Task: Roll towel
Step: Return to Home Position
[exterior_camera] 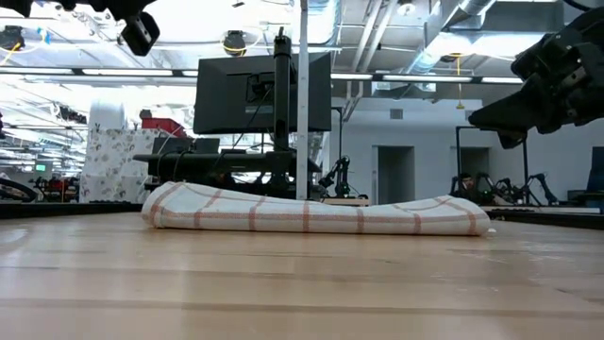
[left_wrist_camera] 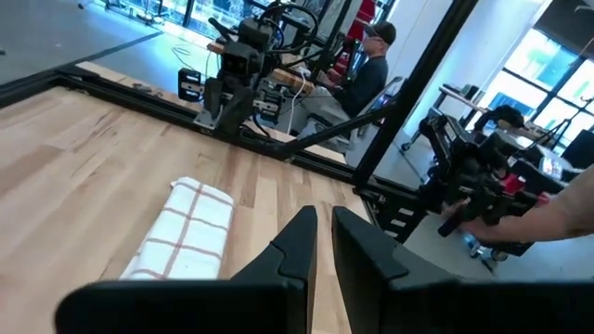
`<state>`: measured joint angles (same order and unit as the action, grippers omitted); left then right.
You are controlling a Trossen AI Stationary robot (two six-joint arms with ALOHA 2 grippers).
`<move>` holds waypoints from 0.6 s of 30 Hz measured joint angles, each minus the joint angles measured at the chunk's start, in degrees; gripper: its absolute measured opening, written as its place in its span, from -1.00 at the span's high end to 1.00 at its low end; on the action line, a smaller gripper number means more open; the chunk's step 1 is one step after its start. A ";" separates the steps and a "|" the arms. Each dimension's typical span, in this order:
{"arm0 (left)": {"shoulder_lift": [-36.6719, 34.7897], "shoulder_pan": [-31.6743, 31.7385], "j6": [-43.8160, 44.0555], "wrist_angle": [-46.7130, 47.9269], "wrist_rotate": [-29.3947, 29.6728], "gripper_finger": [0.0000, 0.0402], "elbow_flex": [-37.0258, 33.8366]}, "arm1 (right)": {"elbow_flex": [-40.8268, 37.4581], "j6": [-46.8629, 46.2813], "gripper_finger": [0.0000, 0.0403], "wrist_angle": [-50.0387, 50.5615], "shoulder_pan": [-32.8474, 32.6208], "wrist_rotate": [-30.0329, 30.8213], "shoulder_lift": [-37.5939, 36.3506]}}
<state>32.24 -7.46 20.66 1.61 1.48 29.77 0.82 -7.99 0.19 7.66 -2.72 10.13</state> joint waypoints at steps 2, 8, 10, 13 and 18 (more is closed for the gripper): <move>0.64 -0.01 -2.22 0.70 1.59 0.89 -0.01 | 0.00 0.00 0.78 -0.04 0.00 -0.02 0.00; 2.10 0.03 -4.40 -3.71 9.72 0.89 -6.24 | -0.07 -0.02 0.78 -0.45 0.00 -0.17 0.00; 1.48 0.02 -4.28 -5.41 8.51 0.89 -10.28 | -0.07 -0.10 0.78 -0.48 0.00 -0.17 0.00; -1.20 0.02 -4.13 -9.06 3.84 0.89 -16.68 | -0.09 -0.13 0.78 -0.51 0.00 -0.17 0.00; -9.48 0.02 -4.77 -13.74 -2.81 0.89 -26.80 | -0.09 -0.11 0.78 -0.59 0.00 -0.16 0.00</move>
<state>22.76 -7.44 15.89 -12.13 -1.33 2.97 0.73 -8.10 -0.40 7.66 -2.88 10.13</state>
